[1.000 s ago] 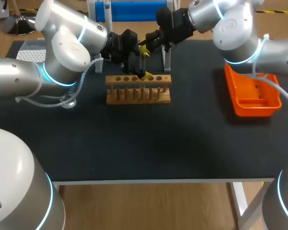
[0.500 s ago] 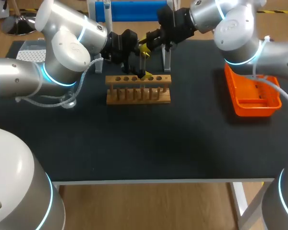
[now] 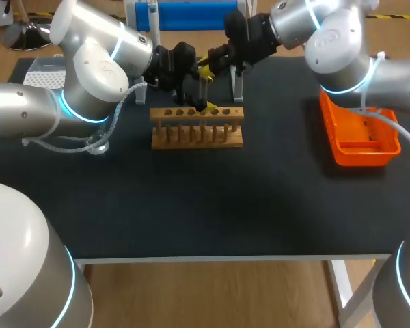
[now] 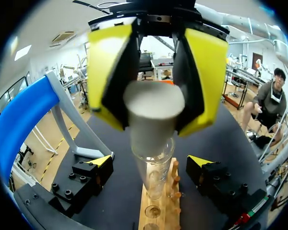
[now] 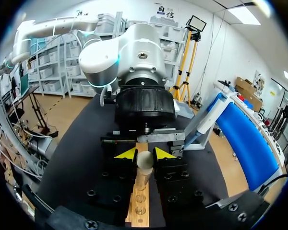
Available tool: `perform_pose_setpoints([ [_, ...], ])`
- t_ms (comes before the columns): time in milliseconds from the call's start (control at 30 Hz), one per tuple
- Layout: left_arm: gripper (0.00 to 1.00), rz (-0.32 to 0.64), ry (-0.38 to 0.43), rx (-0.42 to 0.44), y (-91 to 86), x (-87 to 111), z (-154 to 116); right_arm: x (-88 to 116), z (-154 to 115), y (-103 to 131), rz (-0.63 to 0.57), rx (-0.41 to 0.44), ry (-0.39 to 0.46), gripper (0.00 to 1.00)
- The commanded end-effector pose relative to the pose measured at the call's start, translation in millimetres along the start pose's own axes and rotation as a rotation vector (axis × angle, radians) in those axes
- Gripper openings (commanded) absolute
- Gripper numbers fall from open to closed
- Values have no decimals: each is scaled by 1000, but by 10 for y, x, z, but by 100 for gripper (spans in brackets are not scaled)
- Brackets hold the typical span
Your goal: Invert the test tube, pick up the pipette, mount the tip to pipette, aspirate from beaker and dispense into the tube, eject the tip, return the pipette, and cap with the stopper.
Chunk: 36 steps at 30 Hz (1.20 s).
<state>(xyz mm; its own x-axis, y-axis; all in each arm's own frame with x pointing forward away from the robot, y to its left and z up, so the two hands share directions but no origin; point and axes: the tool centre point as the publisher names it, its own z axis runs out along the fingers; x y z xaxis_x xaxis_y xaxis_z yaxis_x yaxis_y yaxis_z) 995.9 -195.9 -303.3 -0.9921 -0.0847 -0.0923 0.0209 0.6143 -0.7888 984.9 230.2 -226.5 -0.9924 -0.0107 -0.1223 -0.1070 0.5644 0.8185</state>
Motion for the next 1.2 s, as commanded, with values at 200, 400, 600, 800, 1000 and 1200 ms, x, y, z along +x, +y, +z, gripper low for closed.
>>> perform_pose_setpoints([
  [200,100,-1,0,-1,-2,3,-7,18,20,-29,-3,23,8,0],
  [400,100,-1,0,-1,-2,3,-7,32,38,-56,-2,31,10,0],
  [600,100,-1,0,-1,-2,3,-7,56,73,-104,-4,54,17,0],
  [800,100,-1,0,-1,-2,3,-7,73,116,-184,5,89,28,25],
  [1000,100,-1,0,-1,-2,3,-7,55,64,-180,18,72,13,100],
  [1200,100,-1,0,-1,-2,3,-7,12,-33,-163,37,18,-6,100],
])
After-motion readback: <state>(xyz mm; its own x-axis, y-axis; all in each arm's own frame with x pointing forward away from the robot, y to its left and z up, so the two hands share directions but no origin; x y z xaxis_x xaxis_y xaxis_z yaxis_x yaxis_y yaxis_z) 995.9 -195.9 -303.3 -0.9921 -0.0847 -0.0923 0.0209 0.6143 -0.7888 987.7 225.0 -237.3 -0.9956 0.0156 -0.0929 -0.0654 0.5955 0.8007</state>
